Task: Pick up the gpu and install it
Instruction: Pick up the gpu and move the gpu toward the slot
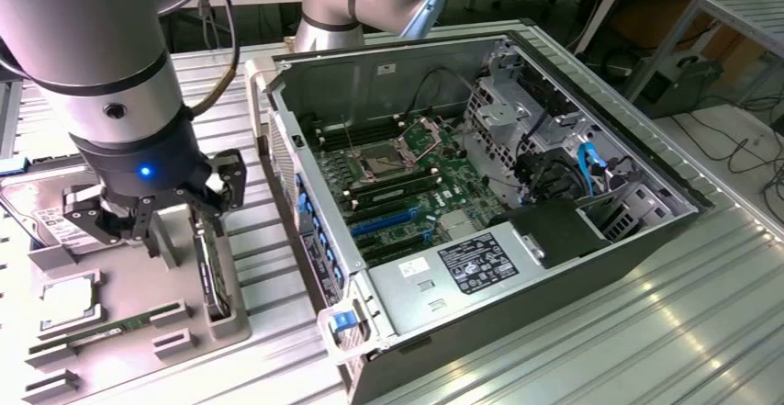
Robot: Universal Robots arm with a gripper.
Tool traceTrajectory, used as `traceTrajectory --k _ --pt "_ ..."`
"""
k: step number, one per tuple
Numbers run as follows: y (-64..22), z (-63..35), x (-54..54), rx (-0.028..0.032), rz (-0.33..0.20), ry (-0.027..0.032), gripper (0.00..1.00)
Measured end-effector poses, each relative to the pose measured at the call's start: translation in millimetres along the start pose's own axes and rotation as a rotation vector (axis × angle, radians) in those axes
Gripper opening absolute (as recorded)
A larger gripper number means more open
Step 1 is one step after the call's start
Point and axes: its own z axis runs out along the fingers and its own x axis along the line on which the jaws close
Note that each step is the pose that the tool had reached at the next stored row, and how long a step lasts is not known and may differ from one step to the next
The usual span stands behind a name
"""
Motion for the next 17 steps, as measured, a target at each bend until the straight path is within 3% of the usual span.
traceTrajectory --k 17 --pt "-3.3 18.7 -0.4 0.0003 0.003 0.0000 0.66"
